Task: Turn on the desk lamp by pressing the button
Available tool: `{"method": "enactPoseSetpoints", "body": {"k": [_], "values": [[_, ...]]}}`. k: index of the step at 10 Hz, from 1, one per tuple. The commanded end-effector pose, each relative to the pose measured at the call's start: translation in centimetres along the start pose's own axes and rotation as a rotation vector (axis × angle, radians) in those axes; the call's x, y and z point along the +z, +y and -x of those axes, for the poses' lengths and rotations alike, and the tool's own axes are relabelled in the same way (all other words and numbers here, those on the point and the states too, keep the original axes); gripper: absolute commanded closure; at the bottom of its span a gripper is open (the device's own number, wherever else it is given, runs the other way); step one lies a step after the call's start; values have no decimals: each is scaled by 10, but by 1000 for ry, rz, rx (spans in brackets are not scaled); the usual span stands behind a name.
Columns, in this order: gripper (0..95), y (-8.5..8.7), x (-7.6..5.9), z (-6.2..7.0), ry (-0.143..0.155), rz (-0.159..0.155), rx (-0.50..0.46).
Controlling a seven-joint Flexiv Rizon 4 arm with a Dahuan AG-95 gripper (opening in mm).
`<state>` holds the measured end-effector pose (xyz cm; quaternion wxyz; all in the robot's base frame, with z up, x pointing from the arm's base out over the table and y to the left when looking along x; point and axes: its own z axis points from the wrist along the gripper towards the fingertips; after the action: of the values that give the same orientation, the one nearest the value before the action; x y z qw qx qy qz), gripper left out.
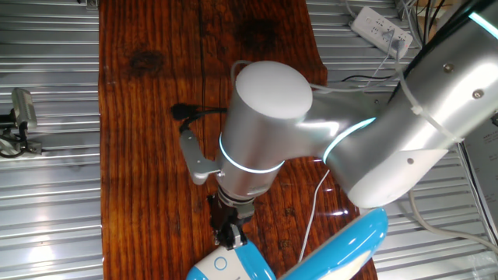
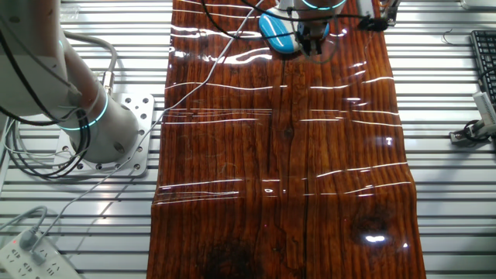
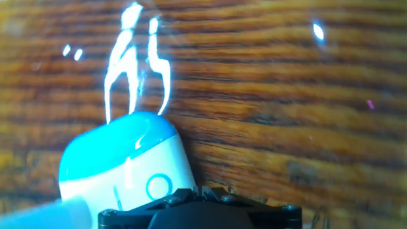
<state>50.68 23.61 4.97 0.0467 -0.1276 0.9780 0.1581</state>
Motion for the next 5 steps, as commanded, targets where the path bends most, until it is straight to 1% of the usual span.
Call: {"method": "enactPoseSetpoints", "body": {"k": [1, 5], "values": [[950, 1, 0, 1, 13, 16, -269], [950, 1, 1, 1, 12, 20, -383]]}}
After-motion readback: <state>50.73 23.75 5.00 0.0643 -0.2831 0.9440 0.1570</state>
